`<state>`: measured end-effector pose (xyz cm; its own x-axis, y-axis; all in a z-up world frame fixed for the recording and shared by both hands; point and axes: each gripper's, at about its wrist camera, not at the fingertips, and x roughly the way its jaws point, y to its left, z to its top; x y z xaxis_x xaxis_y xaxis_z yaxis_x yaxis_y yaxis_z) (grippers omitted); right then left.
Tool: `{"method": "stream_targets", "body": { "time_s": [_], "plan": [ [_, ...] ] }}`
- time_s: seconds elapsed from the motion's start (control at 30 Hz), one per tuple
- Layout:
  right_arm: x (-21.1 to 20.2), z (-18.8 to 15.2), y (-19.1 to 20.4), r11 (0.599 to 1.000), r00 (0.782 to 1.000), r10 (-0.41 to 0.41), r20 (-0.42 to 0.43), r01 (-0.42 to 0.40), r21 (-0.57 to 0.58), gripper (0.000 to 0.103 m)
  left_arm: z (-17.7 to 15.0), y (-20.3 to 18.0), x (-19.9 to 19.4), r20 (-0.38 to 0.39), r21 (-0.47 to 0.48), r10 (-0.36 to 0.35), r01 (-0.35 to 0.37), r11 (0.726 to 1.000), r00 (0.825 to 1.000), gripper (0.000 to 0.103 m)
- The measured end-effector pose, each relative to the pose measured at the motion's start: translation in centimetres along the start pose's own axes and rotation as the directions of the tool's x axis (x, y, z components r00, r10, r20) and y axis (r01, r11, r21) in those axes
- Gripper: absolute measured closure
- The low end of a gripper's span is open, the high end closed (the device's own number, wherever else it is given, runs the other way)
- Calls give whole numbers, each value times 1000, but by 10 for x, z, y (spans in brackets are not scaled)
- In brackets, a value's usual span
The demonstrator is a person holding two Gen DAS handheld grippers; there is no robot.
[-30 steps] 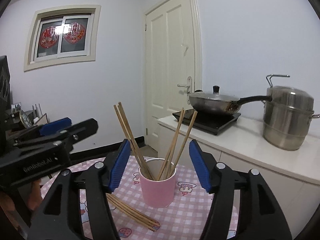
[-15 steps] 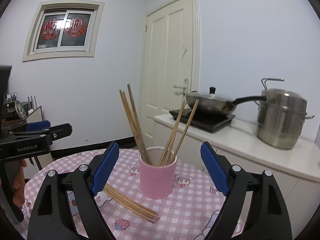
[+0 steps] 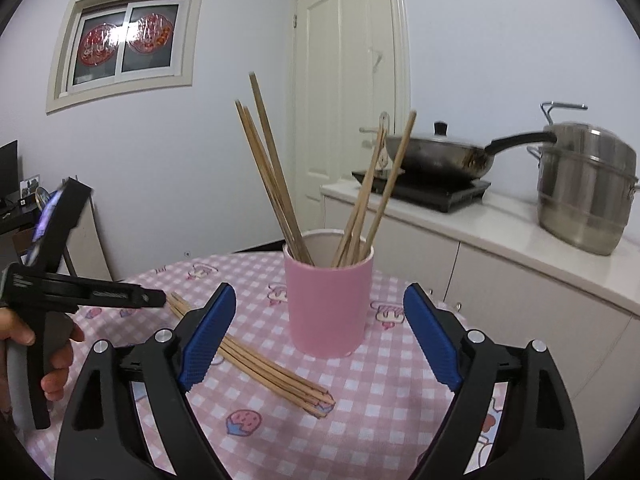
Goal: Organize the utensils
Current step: 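Move both open grippers back down to the remaining chopsticks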
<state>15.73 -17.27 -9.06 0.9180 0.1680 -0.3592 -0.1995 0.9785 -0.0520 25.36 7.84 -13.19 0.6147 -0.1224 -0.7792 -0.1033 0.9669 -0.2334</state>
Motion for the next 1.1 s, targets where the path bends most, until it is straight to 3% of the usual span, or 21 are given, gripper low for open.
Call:
{"method": "stream_targets", "body": {
  "time_s": [0.17, 0.37, 0.6, 0.9, 1.03, 1.1],
  "plan": [
    [4, -6, -9, 1000, 999, 12, -31, -11, 18, 18, 3, -12, 25, -111, -4, 27, -28, 1000, 993, 20],
    [8, -12, -17, 999, 997, 39, -59, -37, 29, 17, 9, -21, 38, -167, 22, 73, -70, 997, 983, 20],
    [20, -16, -22, 997, 992, 75, -100, -71, 44, 16, 15, -26, 45, -179, 93, 139, -123, 988, 974, 20],
    [32, -15, -22, 994, 986, 105, -132, -101, 43, 16, 22, -32, 53, -178, 109, 173, -155, 982, 969, 19],
    [43, -16, -16, 993, 969, 119, -215, -121, 3, 16, 22, -35, 51, -184, 135, 166, -142, 981, 969, 19],
    [54, -19, -10, 990, 951, 114, -287, -131, -42, 16, 21, -30, 49, -195, 115, 154, -133, 984, 969, 19]
  ]
}}
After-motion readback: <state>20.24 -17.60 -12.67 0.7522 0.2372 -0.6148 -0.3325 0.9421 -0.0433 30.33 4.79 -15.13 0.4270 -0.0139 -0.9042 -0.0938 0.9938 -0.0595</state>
